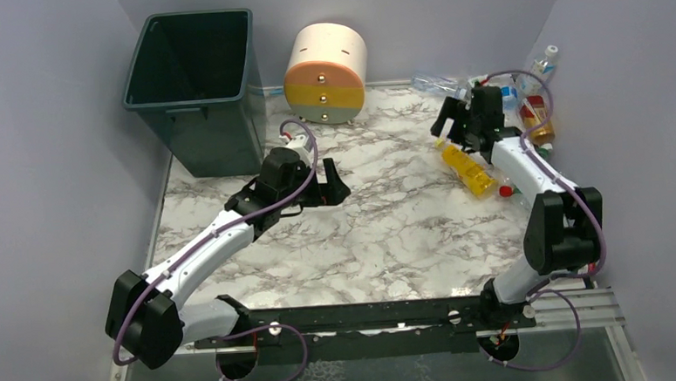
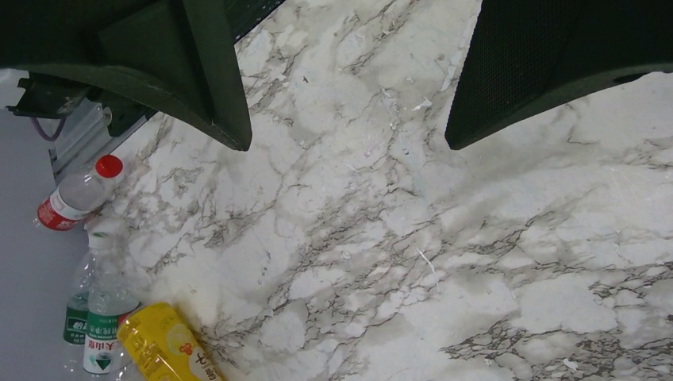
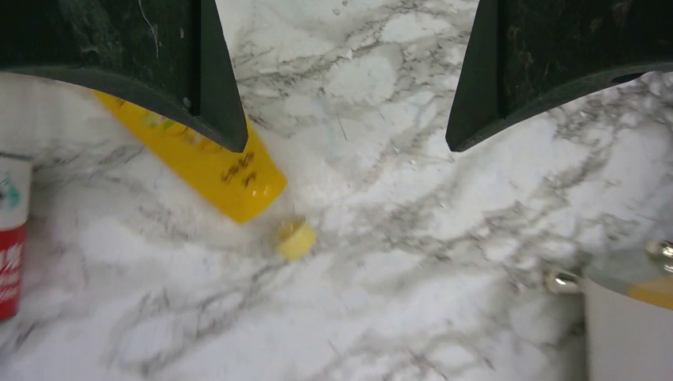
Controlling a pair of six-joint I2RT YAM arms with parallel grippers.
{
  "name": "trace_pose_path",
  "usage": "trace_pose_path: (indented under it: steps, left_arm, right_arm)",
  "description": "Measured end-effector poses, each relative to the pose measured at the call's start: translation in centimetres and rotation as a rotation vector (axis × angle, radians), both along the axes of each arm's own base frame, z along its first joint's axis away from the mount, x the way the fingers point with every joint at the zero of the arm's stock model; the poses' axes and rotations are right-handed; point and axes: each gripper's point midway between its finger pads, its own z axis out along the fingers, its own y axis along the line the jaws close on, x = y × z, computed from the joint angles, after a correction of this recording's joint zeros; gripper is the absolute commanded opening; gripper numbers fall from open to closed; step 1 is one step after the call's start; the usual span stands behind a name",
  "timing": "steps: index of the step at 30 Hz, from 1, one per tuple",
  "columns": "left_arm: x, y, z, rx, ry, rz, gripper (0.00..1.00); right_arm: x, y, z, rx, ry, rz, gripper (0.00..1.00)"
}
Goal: Put the plastic bottles in the bin
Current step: Pick up the plastic bottle at the center of the board.
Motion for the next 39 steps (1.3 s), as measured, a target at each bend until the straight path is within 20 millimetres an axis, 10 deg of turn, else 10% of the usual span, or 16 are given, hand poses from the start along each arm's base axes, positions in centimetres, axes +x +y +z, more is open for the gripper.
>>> trace_pose_path:
  steps: [5, 8, 18, 39]
  left_arm:
    - [-0.2, -0.6, -0.5, 0.006, 0.009, -0.012, 0.99]
    - [-0.3, -0.9, -0.5, 0.006, 0.010, -0.018, 0.99]
    - [-0.8, -1.7, -1.1, 0.016, 0.018, -0.041, 0.99]
    - [-1.6, -4.2, -1.6, 0.040, 0.020, -0.087, 0.99]
  right_arm:
    - [2.7, -1.5, 7.6, -0.102, -0.137, 0.006, 0.99]
    - [3.1, -2.7, 9.0, -0.165, -0.145, 0.001, 0.98]
    - [-2.9, -4.5, -2.1, -0.286, 0.134, 0.090, 0.98]
    - [-5.8, -3.0, -5.2, -0.270, 0.166, 0.249, 0.95]
